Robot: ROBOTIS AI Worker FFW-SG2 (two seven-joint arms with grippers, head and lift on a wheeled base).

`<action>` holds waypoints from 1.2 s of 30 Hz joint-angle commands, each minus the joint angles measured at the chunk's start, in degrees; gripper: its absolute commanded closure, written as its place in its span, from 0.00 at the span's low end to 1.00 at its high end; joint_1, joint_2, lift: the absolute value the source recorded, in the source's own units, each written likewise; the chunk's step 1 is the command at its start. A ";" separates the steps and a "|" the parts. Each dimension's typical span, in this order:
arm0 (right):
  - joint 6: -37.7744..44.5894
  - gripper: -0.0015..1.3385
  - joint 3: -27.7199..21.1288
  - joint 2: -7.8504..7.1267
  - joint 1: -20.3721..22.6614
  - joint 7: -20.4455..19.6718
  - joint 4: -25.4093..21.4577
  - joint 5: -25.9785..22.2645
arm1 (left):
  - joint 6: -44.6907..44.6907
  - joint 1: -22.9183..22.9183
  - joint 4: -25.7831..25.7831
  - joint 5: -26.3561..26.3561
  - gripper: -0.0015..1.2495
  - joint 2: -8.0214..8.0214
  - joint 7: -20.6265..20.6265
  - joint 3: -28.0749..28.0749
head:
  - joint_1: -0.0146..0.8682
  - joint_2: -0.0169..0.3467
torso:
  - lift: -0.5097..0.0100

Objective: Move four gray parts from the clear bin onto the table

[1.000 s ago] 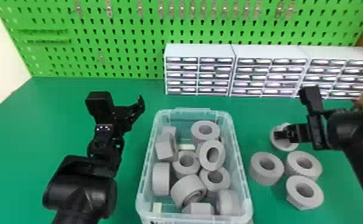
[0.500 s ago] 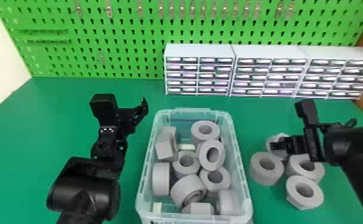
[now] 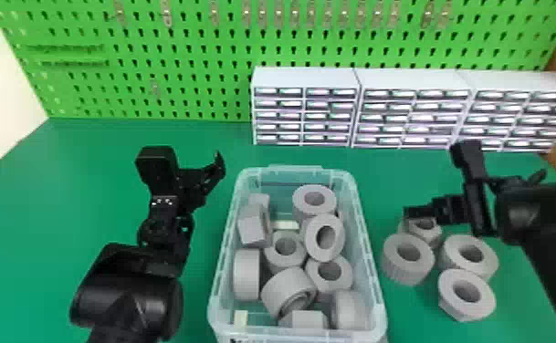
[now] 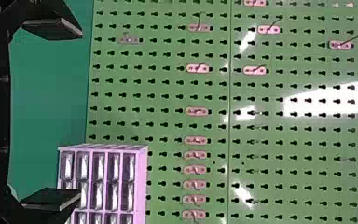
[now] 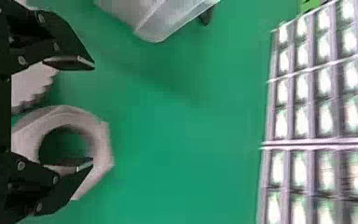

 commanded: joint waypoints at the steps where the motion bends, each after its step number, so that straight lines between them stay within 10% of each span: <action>1: -0.20 0.37 -0.16 0.20 2.01 -0.02 -8.97 0.00 | -0.09 0.14 -0.01 -0.14 0.07 0.00 0.00 0.09 | 0.80 0.24 | 0.88; 8: -4.68 0.37 -1.13 0.46 7.46 -0.81 -23.74 1.50 | -0.09 0.23 -0.01 -0.14 0.07 -0.09 0.00 0.09 | 0.80 0.24 | 0.88; 19: -21.12 0.37 -9.39 4.41 20.99 -14.79 -39.03 -9.23 | -0.26 0.67 -0.01 -0.14 0.07 -0.26 0.00 0.61 | 0.80 0.24 | 0.88; 29: -28.85 0.38 -17.65 8.81 30.66 -19.89 -42.90 -13.45 | -1.40 1.99 -0.27 0.56 0.07 -0.44 0.00 3.43 | 0.80 0.24 | 0.88; 36: -29.11 0.38 -18.97 9.16 32.07 -20.24 -43.42 -12.04 | -1.40 2.96 -0.98 0.65 0.07 -0.44 0.00 4.22 | 0.80 0.24 | 0.88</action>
